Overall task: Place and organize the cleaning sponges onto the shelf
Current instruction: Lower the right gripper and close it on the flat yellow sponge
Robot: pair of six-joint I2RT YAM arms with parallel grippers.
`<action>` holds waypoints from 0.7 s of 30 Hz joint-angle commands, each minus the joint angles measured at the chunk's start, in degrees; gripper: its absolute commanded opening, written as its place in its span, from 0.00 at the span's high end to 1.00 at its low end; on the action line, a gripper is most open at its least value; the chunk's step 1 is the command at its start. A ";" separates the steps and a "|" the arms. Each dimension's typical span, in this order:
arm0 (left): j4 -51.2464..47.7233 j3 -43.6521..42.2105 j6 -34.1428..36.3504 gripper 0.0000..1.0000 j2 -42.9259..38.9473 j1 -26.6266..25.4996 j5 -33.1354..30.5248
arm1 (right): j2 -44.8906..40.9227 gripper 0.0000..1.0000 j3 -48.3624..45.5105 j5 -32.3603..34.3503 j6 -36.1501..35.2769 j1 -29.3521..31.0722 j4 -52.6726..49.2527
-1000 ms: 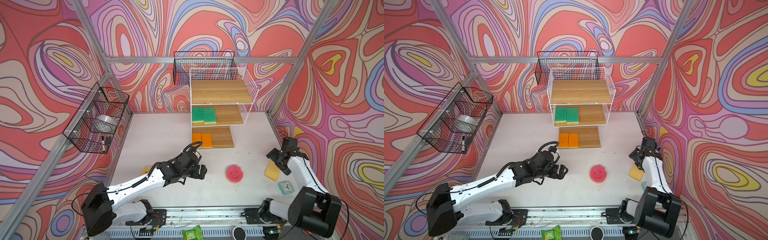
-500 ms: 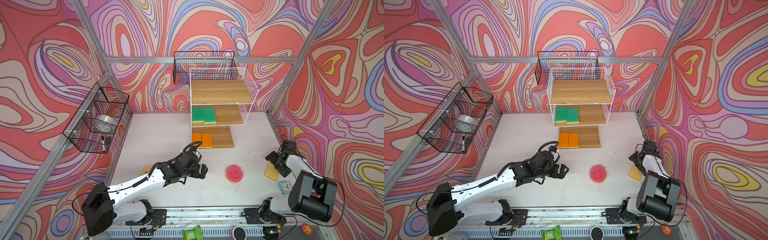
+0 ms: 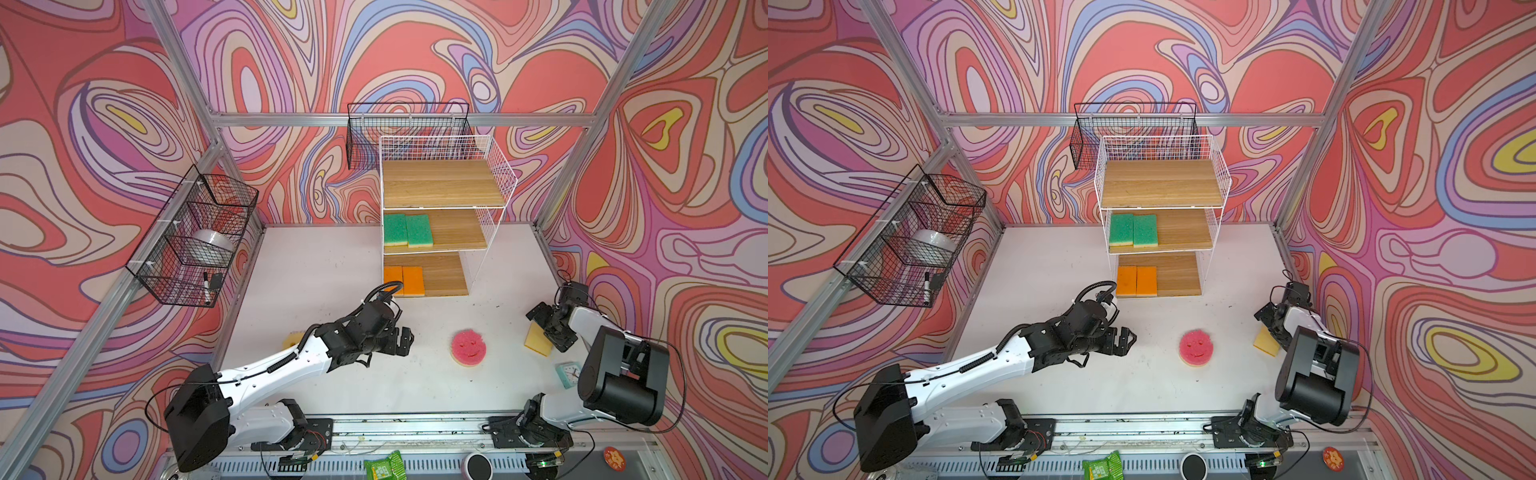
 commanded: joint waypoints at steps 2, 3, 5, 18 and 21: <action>0.27 -0.21 0.67 0.01 0.10 0.63 0.09 | 1.75 0.06 -0.12 -4.08 -0.74 -0.12 -0.37; 0.11 -0.11 0.75 0.01 0.10 0.71 0.22 | 2.49 0.07 0.21 -4.43 -0.99 -0.11 -0.65; -0.02 0.05 1.02 0.01 0.10 0.98 0.27 | 3.99 0.09 0.84 -5.57 -1.79 -0.02 -1.29; 2.11 -2.83 1.43 0.00 -3.11 2.28 0.57 | 10.86 0.10 5.26 -5.30 -4.31 2.44 -6.34; 4.26 -4.56 1.38 0.01 -4.15 2.84 1.03 | 12.31 0.12 5.99 -4.83 -4.52 2.51 -6.96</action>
